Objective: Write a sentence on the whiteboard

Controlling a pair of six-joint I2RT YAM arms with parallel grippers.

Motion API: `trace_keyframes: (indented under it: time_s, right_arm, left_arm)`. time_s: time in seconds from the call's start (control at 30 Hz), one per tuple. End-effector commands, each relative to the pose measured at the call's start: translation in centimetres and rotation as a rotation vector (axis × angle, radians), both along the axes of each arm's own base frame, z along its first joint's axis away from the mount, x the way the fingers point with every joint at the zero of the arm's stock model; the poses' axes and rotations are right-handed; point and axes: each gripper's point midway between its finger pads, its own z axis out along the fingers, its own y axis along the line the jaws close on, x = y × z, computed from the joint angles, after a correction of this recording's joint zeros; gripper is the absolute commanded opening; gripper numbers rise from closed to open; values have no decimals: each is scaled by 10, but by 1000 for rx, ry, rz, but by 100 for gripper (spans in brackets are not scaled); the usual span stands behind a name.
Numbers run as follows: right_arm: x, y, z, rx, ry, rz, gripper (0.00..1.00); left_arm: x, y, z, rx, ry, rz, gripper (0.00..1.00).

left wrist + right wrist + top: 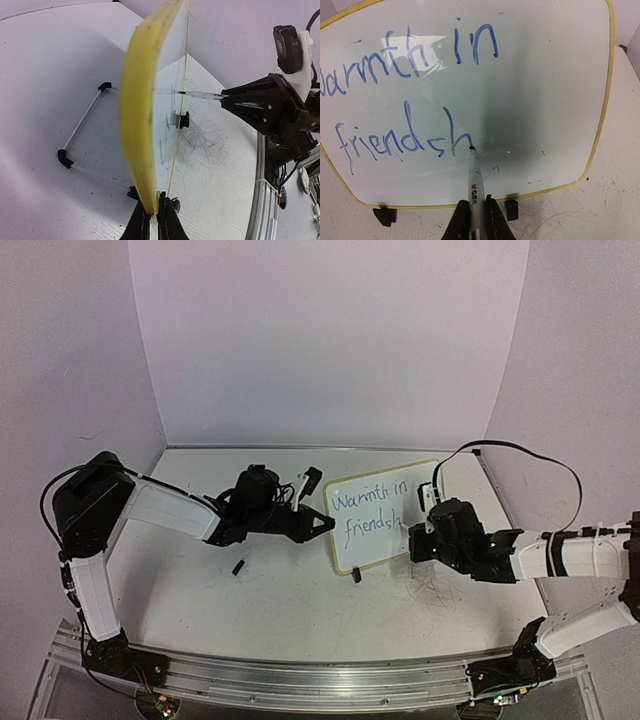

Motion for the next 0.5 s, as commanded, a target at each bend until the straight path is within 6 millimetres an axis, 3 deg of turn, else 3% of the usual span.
trace_keyframes:
  time_s: [0.0, 0.07, 0.27, 0.47]
  right_arm:
    - [2, -1, 4, 14, 9, -17, 0]
    - [3, 0, 11, 27, -12, -13, 0]
    - [10, -1, 62, 117, -154, -6, 0]
    - [18, -3, 59, 115, -144, 13, 0]
  left_arm:
    - [-17, 14, -52, 163, 76, -22, 0]
    - [-17, 14, -50, 162, 74, -20, 0]
    - [-17, 14, -51, 162, 76, -19, 0]
    - [-17, 14, -48, 159, 72, -19, 0]
